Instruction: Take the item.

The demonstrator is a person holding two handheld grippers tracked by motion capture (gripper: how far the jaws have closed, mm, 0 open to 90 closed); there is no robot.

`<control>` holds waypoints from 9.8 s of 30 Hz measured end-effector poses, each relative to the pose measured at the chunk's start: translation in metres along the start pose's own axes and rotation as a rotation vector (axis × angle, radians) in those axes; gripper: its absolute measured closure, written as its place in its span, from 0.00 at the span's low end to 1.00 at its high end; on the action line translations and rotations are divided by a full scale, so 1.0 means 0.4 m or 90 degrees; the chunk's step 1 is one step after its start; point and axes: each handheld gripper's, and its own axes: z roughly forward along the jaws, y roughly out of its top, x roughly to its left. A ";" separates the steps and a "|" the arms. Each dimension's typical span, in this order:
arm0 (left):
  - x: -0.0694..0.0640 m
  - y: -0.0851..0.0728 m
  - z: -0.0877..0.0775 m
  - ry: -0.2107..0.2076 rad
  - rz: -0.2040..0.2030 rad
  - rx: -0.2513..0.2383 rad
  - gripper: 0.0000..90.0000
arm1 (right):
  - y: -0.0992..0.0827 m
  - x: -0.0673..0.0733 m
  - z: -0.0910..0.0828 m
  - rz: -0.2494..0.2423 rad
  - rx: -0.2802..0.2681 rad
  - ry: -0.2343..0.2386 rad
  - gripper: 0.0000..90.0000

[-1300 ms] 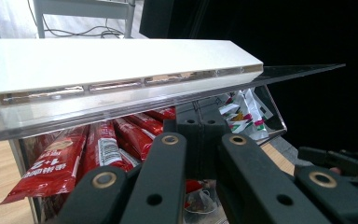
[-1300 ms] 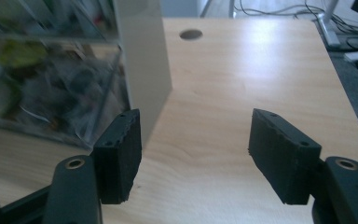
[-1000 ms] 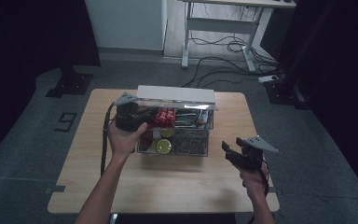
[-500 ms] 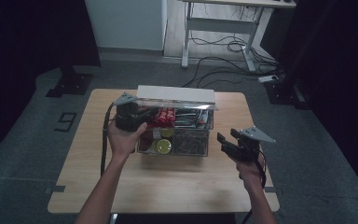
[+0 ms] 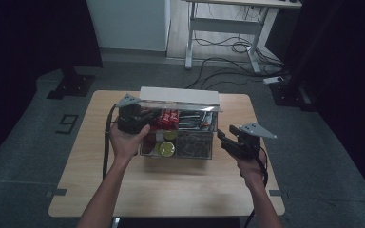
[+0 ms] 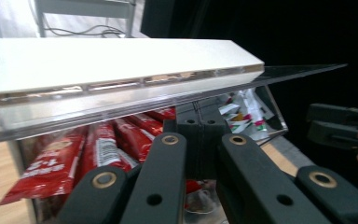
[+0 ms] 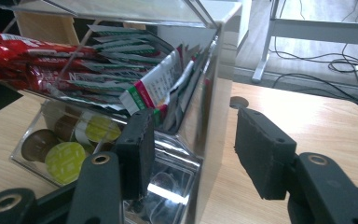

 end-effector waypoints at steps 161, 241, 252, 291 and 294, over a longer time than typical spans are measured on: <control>0.013 0.008 0.008 -0.022 -0.031 -0.007 1.00 | 0.024 0.008 -0.036 0.049 -0.096 0.047 0.99; 0.005 0.003 0.008 -0.019 -0.024 0.002 1.00 | -0.169 -0.126 -0.068 0.103 -0.043 0.008 0.99; 0.003 0.002 0.013 -0.019 -0.024 0.005 1.00 | -0.215 -0.151 -0.054 0.115 -0.016 -0.002 0.99; -0.003 -0.004 0.021 -0.015 -0.020 0.011 1.00 | -0.338 -0.202 0.021 0.152 0.061 -0.033 0.99; -0.003 -0.005 0.022 -0.015 -0.020 0.011 1.00 | -0.347 -0.208 0.030 0.154 0.070 -0.036 0.99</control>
